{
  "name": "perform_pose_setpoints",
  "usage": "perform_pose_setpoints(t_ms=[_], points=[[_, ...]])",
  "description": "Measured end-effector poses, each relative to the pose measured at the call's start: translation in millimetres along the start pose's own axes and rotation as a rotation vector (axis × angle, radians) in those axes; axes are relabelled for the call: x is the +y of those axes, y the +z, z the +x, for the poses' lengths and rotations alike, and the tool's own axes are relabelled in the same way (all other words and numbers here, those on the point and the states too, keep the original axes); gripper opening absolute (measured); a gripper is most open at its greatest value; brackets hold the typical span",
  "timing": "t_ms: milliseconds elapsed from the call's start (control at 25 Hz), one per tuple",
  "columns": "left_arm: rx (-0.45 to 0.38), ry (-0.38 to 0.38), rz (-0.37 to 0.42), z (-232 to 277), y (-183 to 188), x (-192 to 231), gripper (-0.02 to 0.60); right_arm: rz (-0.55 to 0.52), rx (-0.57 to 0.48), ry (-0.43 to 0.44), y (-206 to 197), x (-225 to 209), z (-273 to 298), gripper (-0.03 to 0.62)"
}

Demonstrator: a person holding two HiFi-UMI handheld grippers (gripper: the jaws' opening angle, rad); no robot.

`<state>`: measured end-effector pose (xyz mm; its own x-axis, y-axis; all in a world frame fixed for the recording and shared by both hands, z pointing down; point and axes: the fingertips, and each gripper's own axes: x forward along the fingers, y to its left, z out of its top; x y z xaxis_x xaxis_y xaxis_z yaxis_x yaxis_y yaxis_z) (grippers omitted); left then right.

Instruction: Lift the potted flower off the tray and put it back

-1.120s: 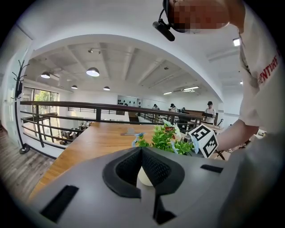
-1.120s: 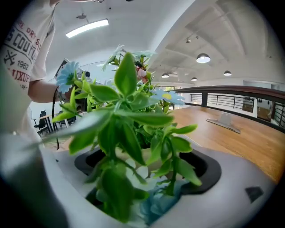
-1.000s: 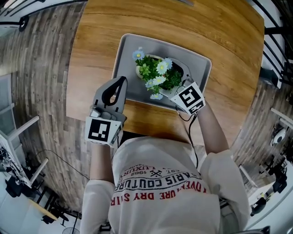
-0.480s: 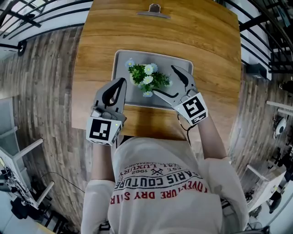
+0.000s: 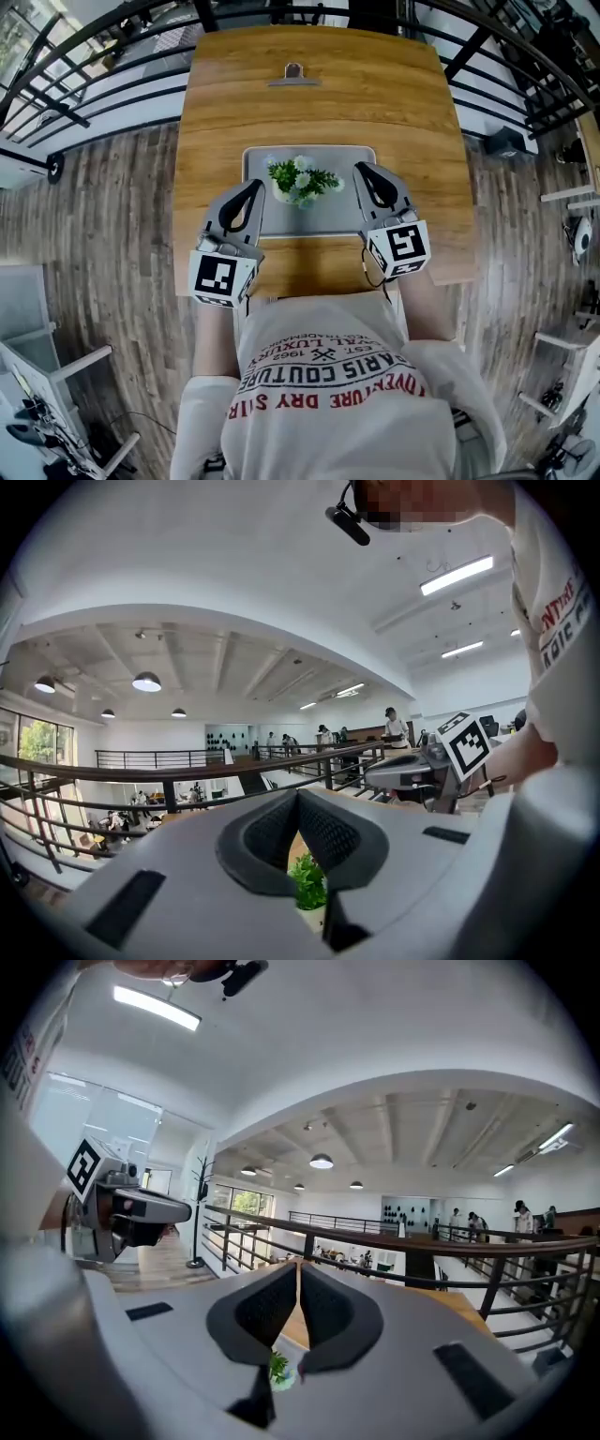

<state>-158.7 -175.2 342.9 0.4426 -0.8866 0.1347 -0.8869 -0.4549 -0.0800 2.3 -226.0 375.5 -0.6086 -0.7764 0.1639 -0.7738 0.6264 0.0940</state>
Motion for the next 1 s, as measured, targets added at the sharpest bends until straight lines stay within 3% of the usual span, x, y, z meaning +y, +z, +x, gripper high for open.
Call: perform_pose_setpoints(t_ms=[400,1000], points=[[-0.018,-0.034,0.02,-22,16,12,0.012,0.017,-0.047,-0.118,33,5,-21,0.026],[-0.018,-0.033,0.015,-24,24,13,0.012,0.038,-0.064,-0.115,38,6,-25,0.026]])
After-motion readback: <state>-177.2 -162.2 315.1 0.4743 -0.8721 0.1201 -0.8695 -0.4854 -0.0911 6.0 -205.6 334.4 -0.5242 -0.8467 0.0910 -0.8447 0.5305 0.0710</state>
